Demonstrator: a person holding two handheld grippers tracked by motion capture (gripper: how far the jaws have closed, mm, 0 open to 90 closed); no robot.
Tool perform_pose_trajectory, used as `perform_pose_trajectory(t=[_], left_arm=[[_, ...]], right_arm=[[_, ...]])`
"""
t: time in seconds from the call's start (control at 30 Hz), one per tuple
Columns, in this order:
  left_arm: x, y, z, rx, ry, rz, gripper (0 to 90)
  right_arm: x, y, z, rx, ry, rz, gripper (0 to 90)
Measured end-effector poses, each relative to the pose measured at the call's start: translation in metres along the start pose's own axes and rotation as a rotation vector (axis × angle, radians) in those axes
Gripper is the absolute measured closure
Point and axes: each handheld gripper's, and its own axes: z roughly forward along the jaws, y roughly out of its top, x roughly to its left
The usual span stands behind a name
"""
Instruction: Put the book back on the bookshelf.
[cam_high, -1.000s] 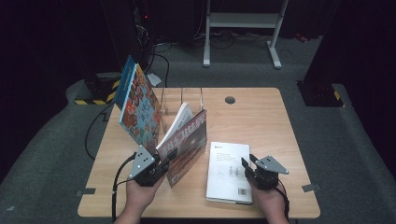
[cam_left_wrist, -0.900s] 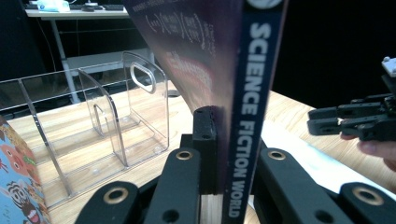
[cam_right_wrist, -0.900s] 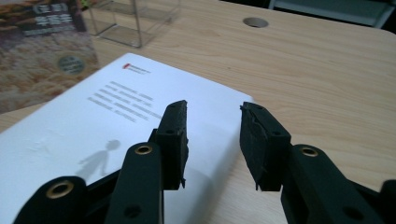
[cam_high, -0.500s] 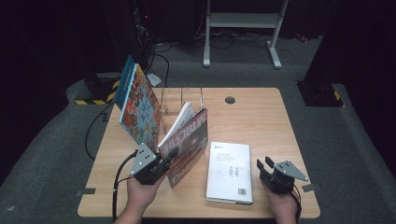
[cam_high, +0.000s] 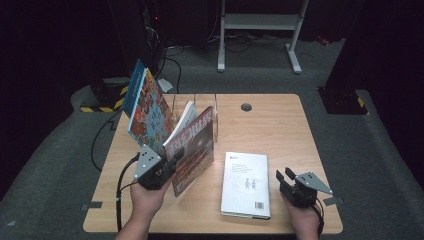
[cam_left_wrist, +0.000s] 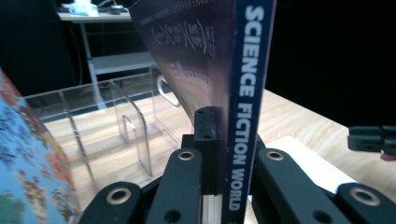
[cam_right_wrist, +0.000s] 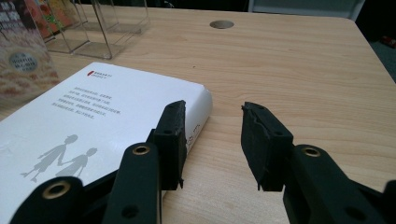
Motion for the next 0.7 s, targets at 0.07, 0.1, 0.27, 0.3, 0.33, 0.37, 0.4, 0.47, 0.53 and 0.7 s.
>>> perform_pose_trajectory(t=[0.07,0.1,0.27,0.3,0.33,0.37,0.4,0.47,0.53,0.7], left_arm=[[0.005,0.005,-0.004,-0.007,0.02,-0.01,84.0],[0.005,0.005,-0.004,-0.007,0.02,-0.01,84.0],[0.013,0.01,-0.01,-0.008,0.068,-0.008,84.0],[0.015,0.011,-0.012,-0.01,0.08,-0.01,84.0],[0.015,0.011,-0.012,-0.01,0.08,-0.01,84.0],[0.017,0.011,-0.013,-0.011,0.087,-0.015,84.0],[0.018,0.011,-0.013,-0.011,0.093,-0.013,84.0],[0.019,0.011,-0.013,-0.011,0.107,-0.016,84.0],[0.021,0.012,-0.012,-0.013,0.124,-0.019,84.0],[0.025,0.012,-0.01,-0.01,0.14,-0.023,84.0]], right_arm=[[0.001,0.0,0.001,0.003,0.005,-0.005,60.1],[0.001,0.0,0.001,0.003,0.005,-0.005,60.1],[0.001,0.001,0.0,-0.003,0.007,-0.01,60.1],[0.0,0.001,0.0,-0.005,0.006,-0.005,60.1],[0.0,0.001,0.0,-0.005,0.006,-0.005,60.1],[-0.001,0.001,-0.001,-0.007,0.005,-0.005,60.1],[-0.002,0.001,-0.001,-0.007,0.008,0.0,60.1],[-0.003,0.0,-0.001,-0.007,0.009,0.003,60.1],[-0.003,0.001,-0.001,-0.009,0.009,0.005,60.1],[-0.004,0.001,-0.001,-0.007,0.012,-0.002,60.0]])
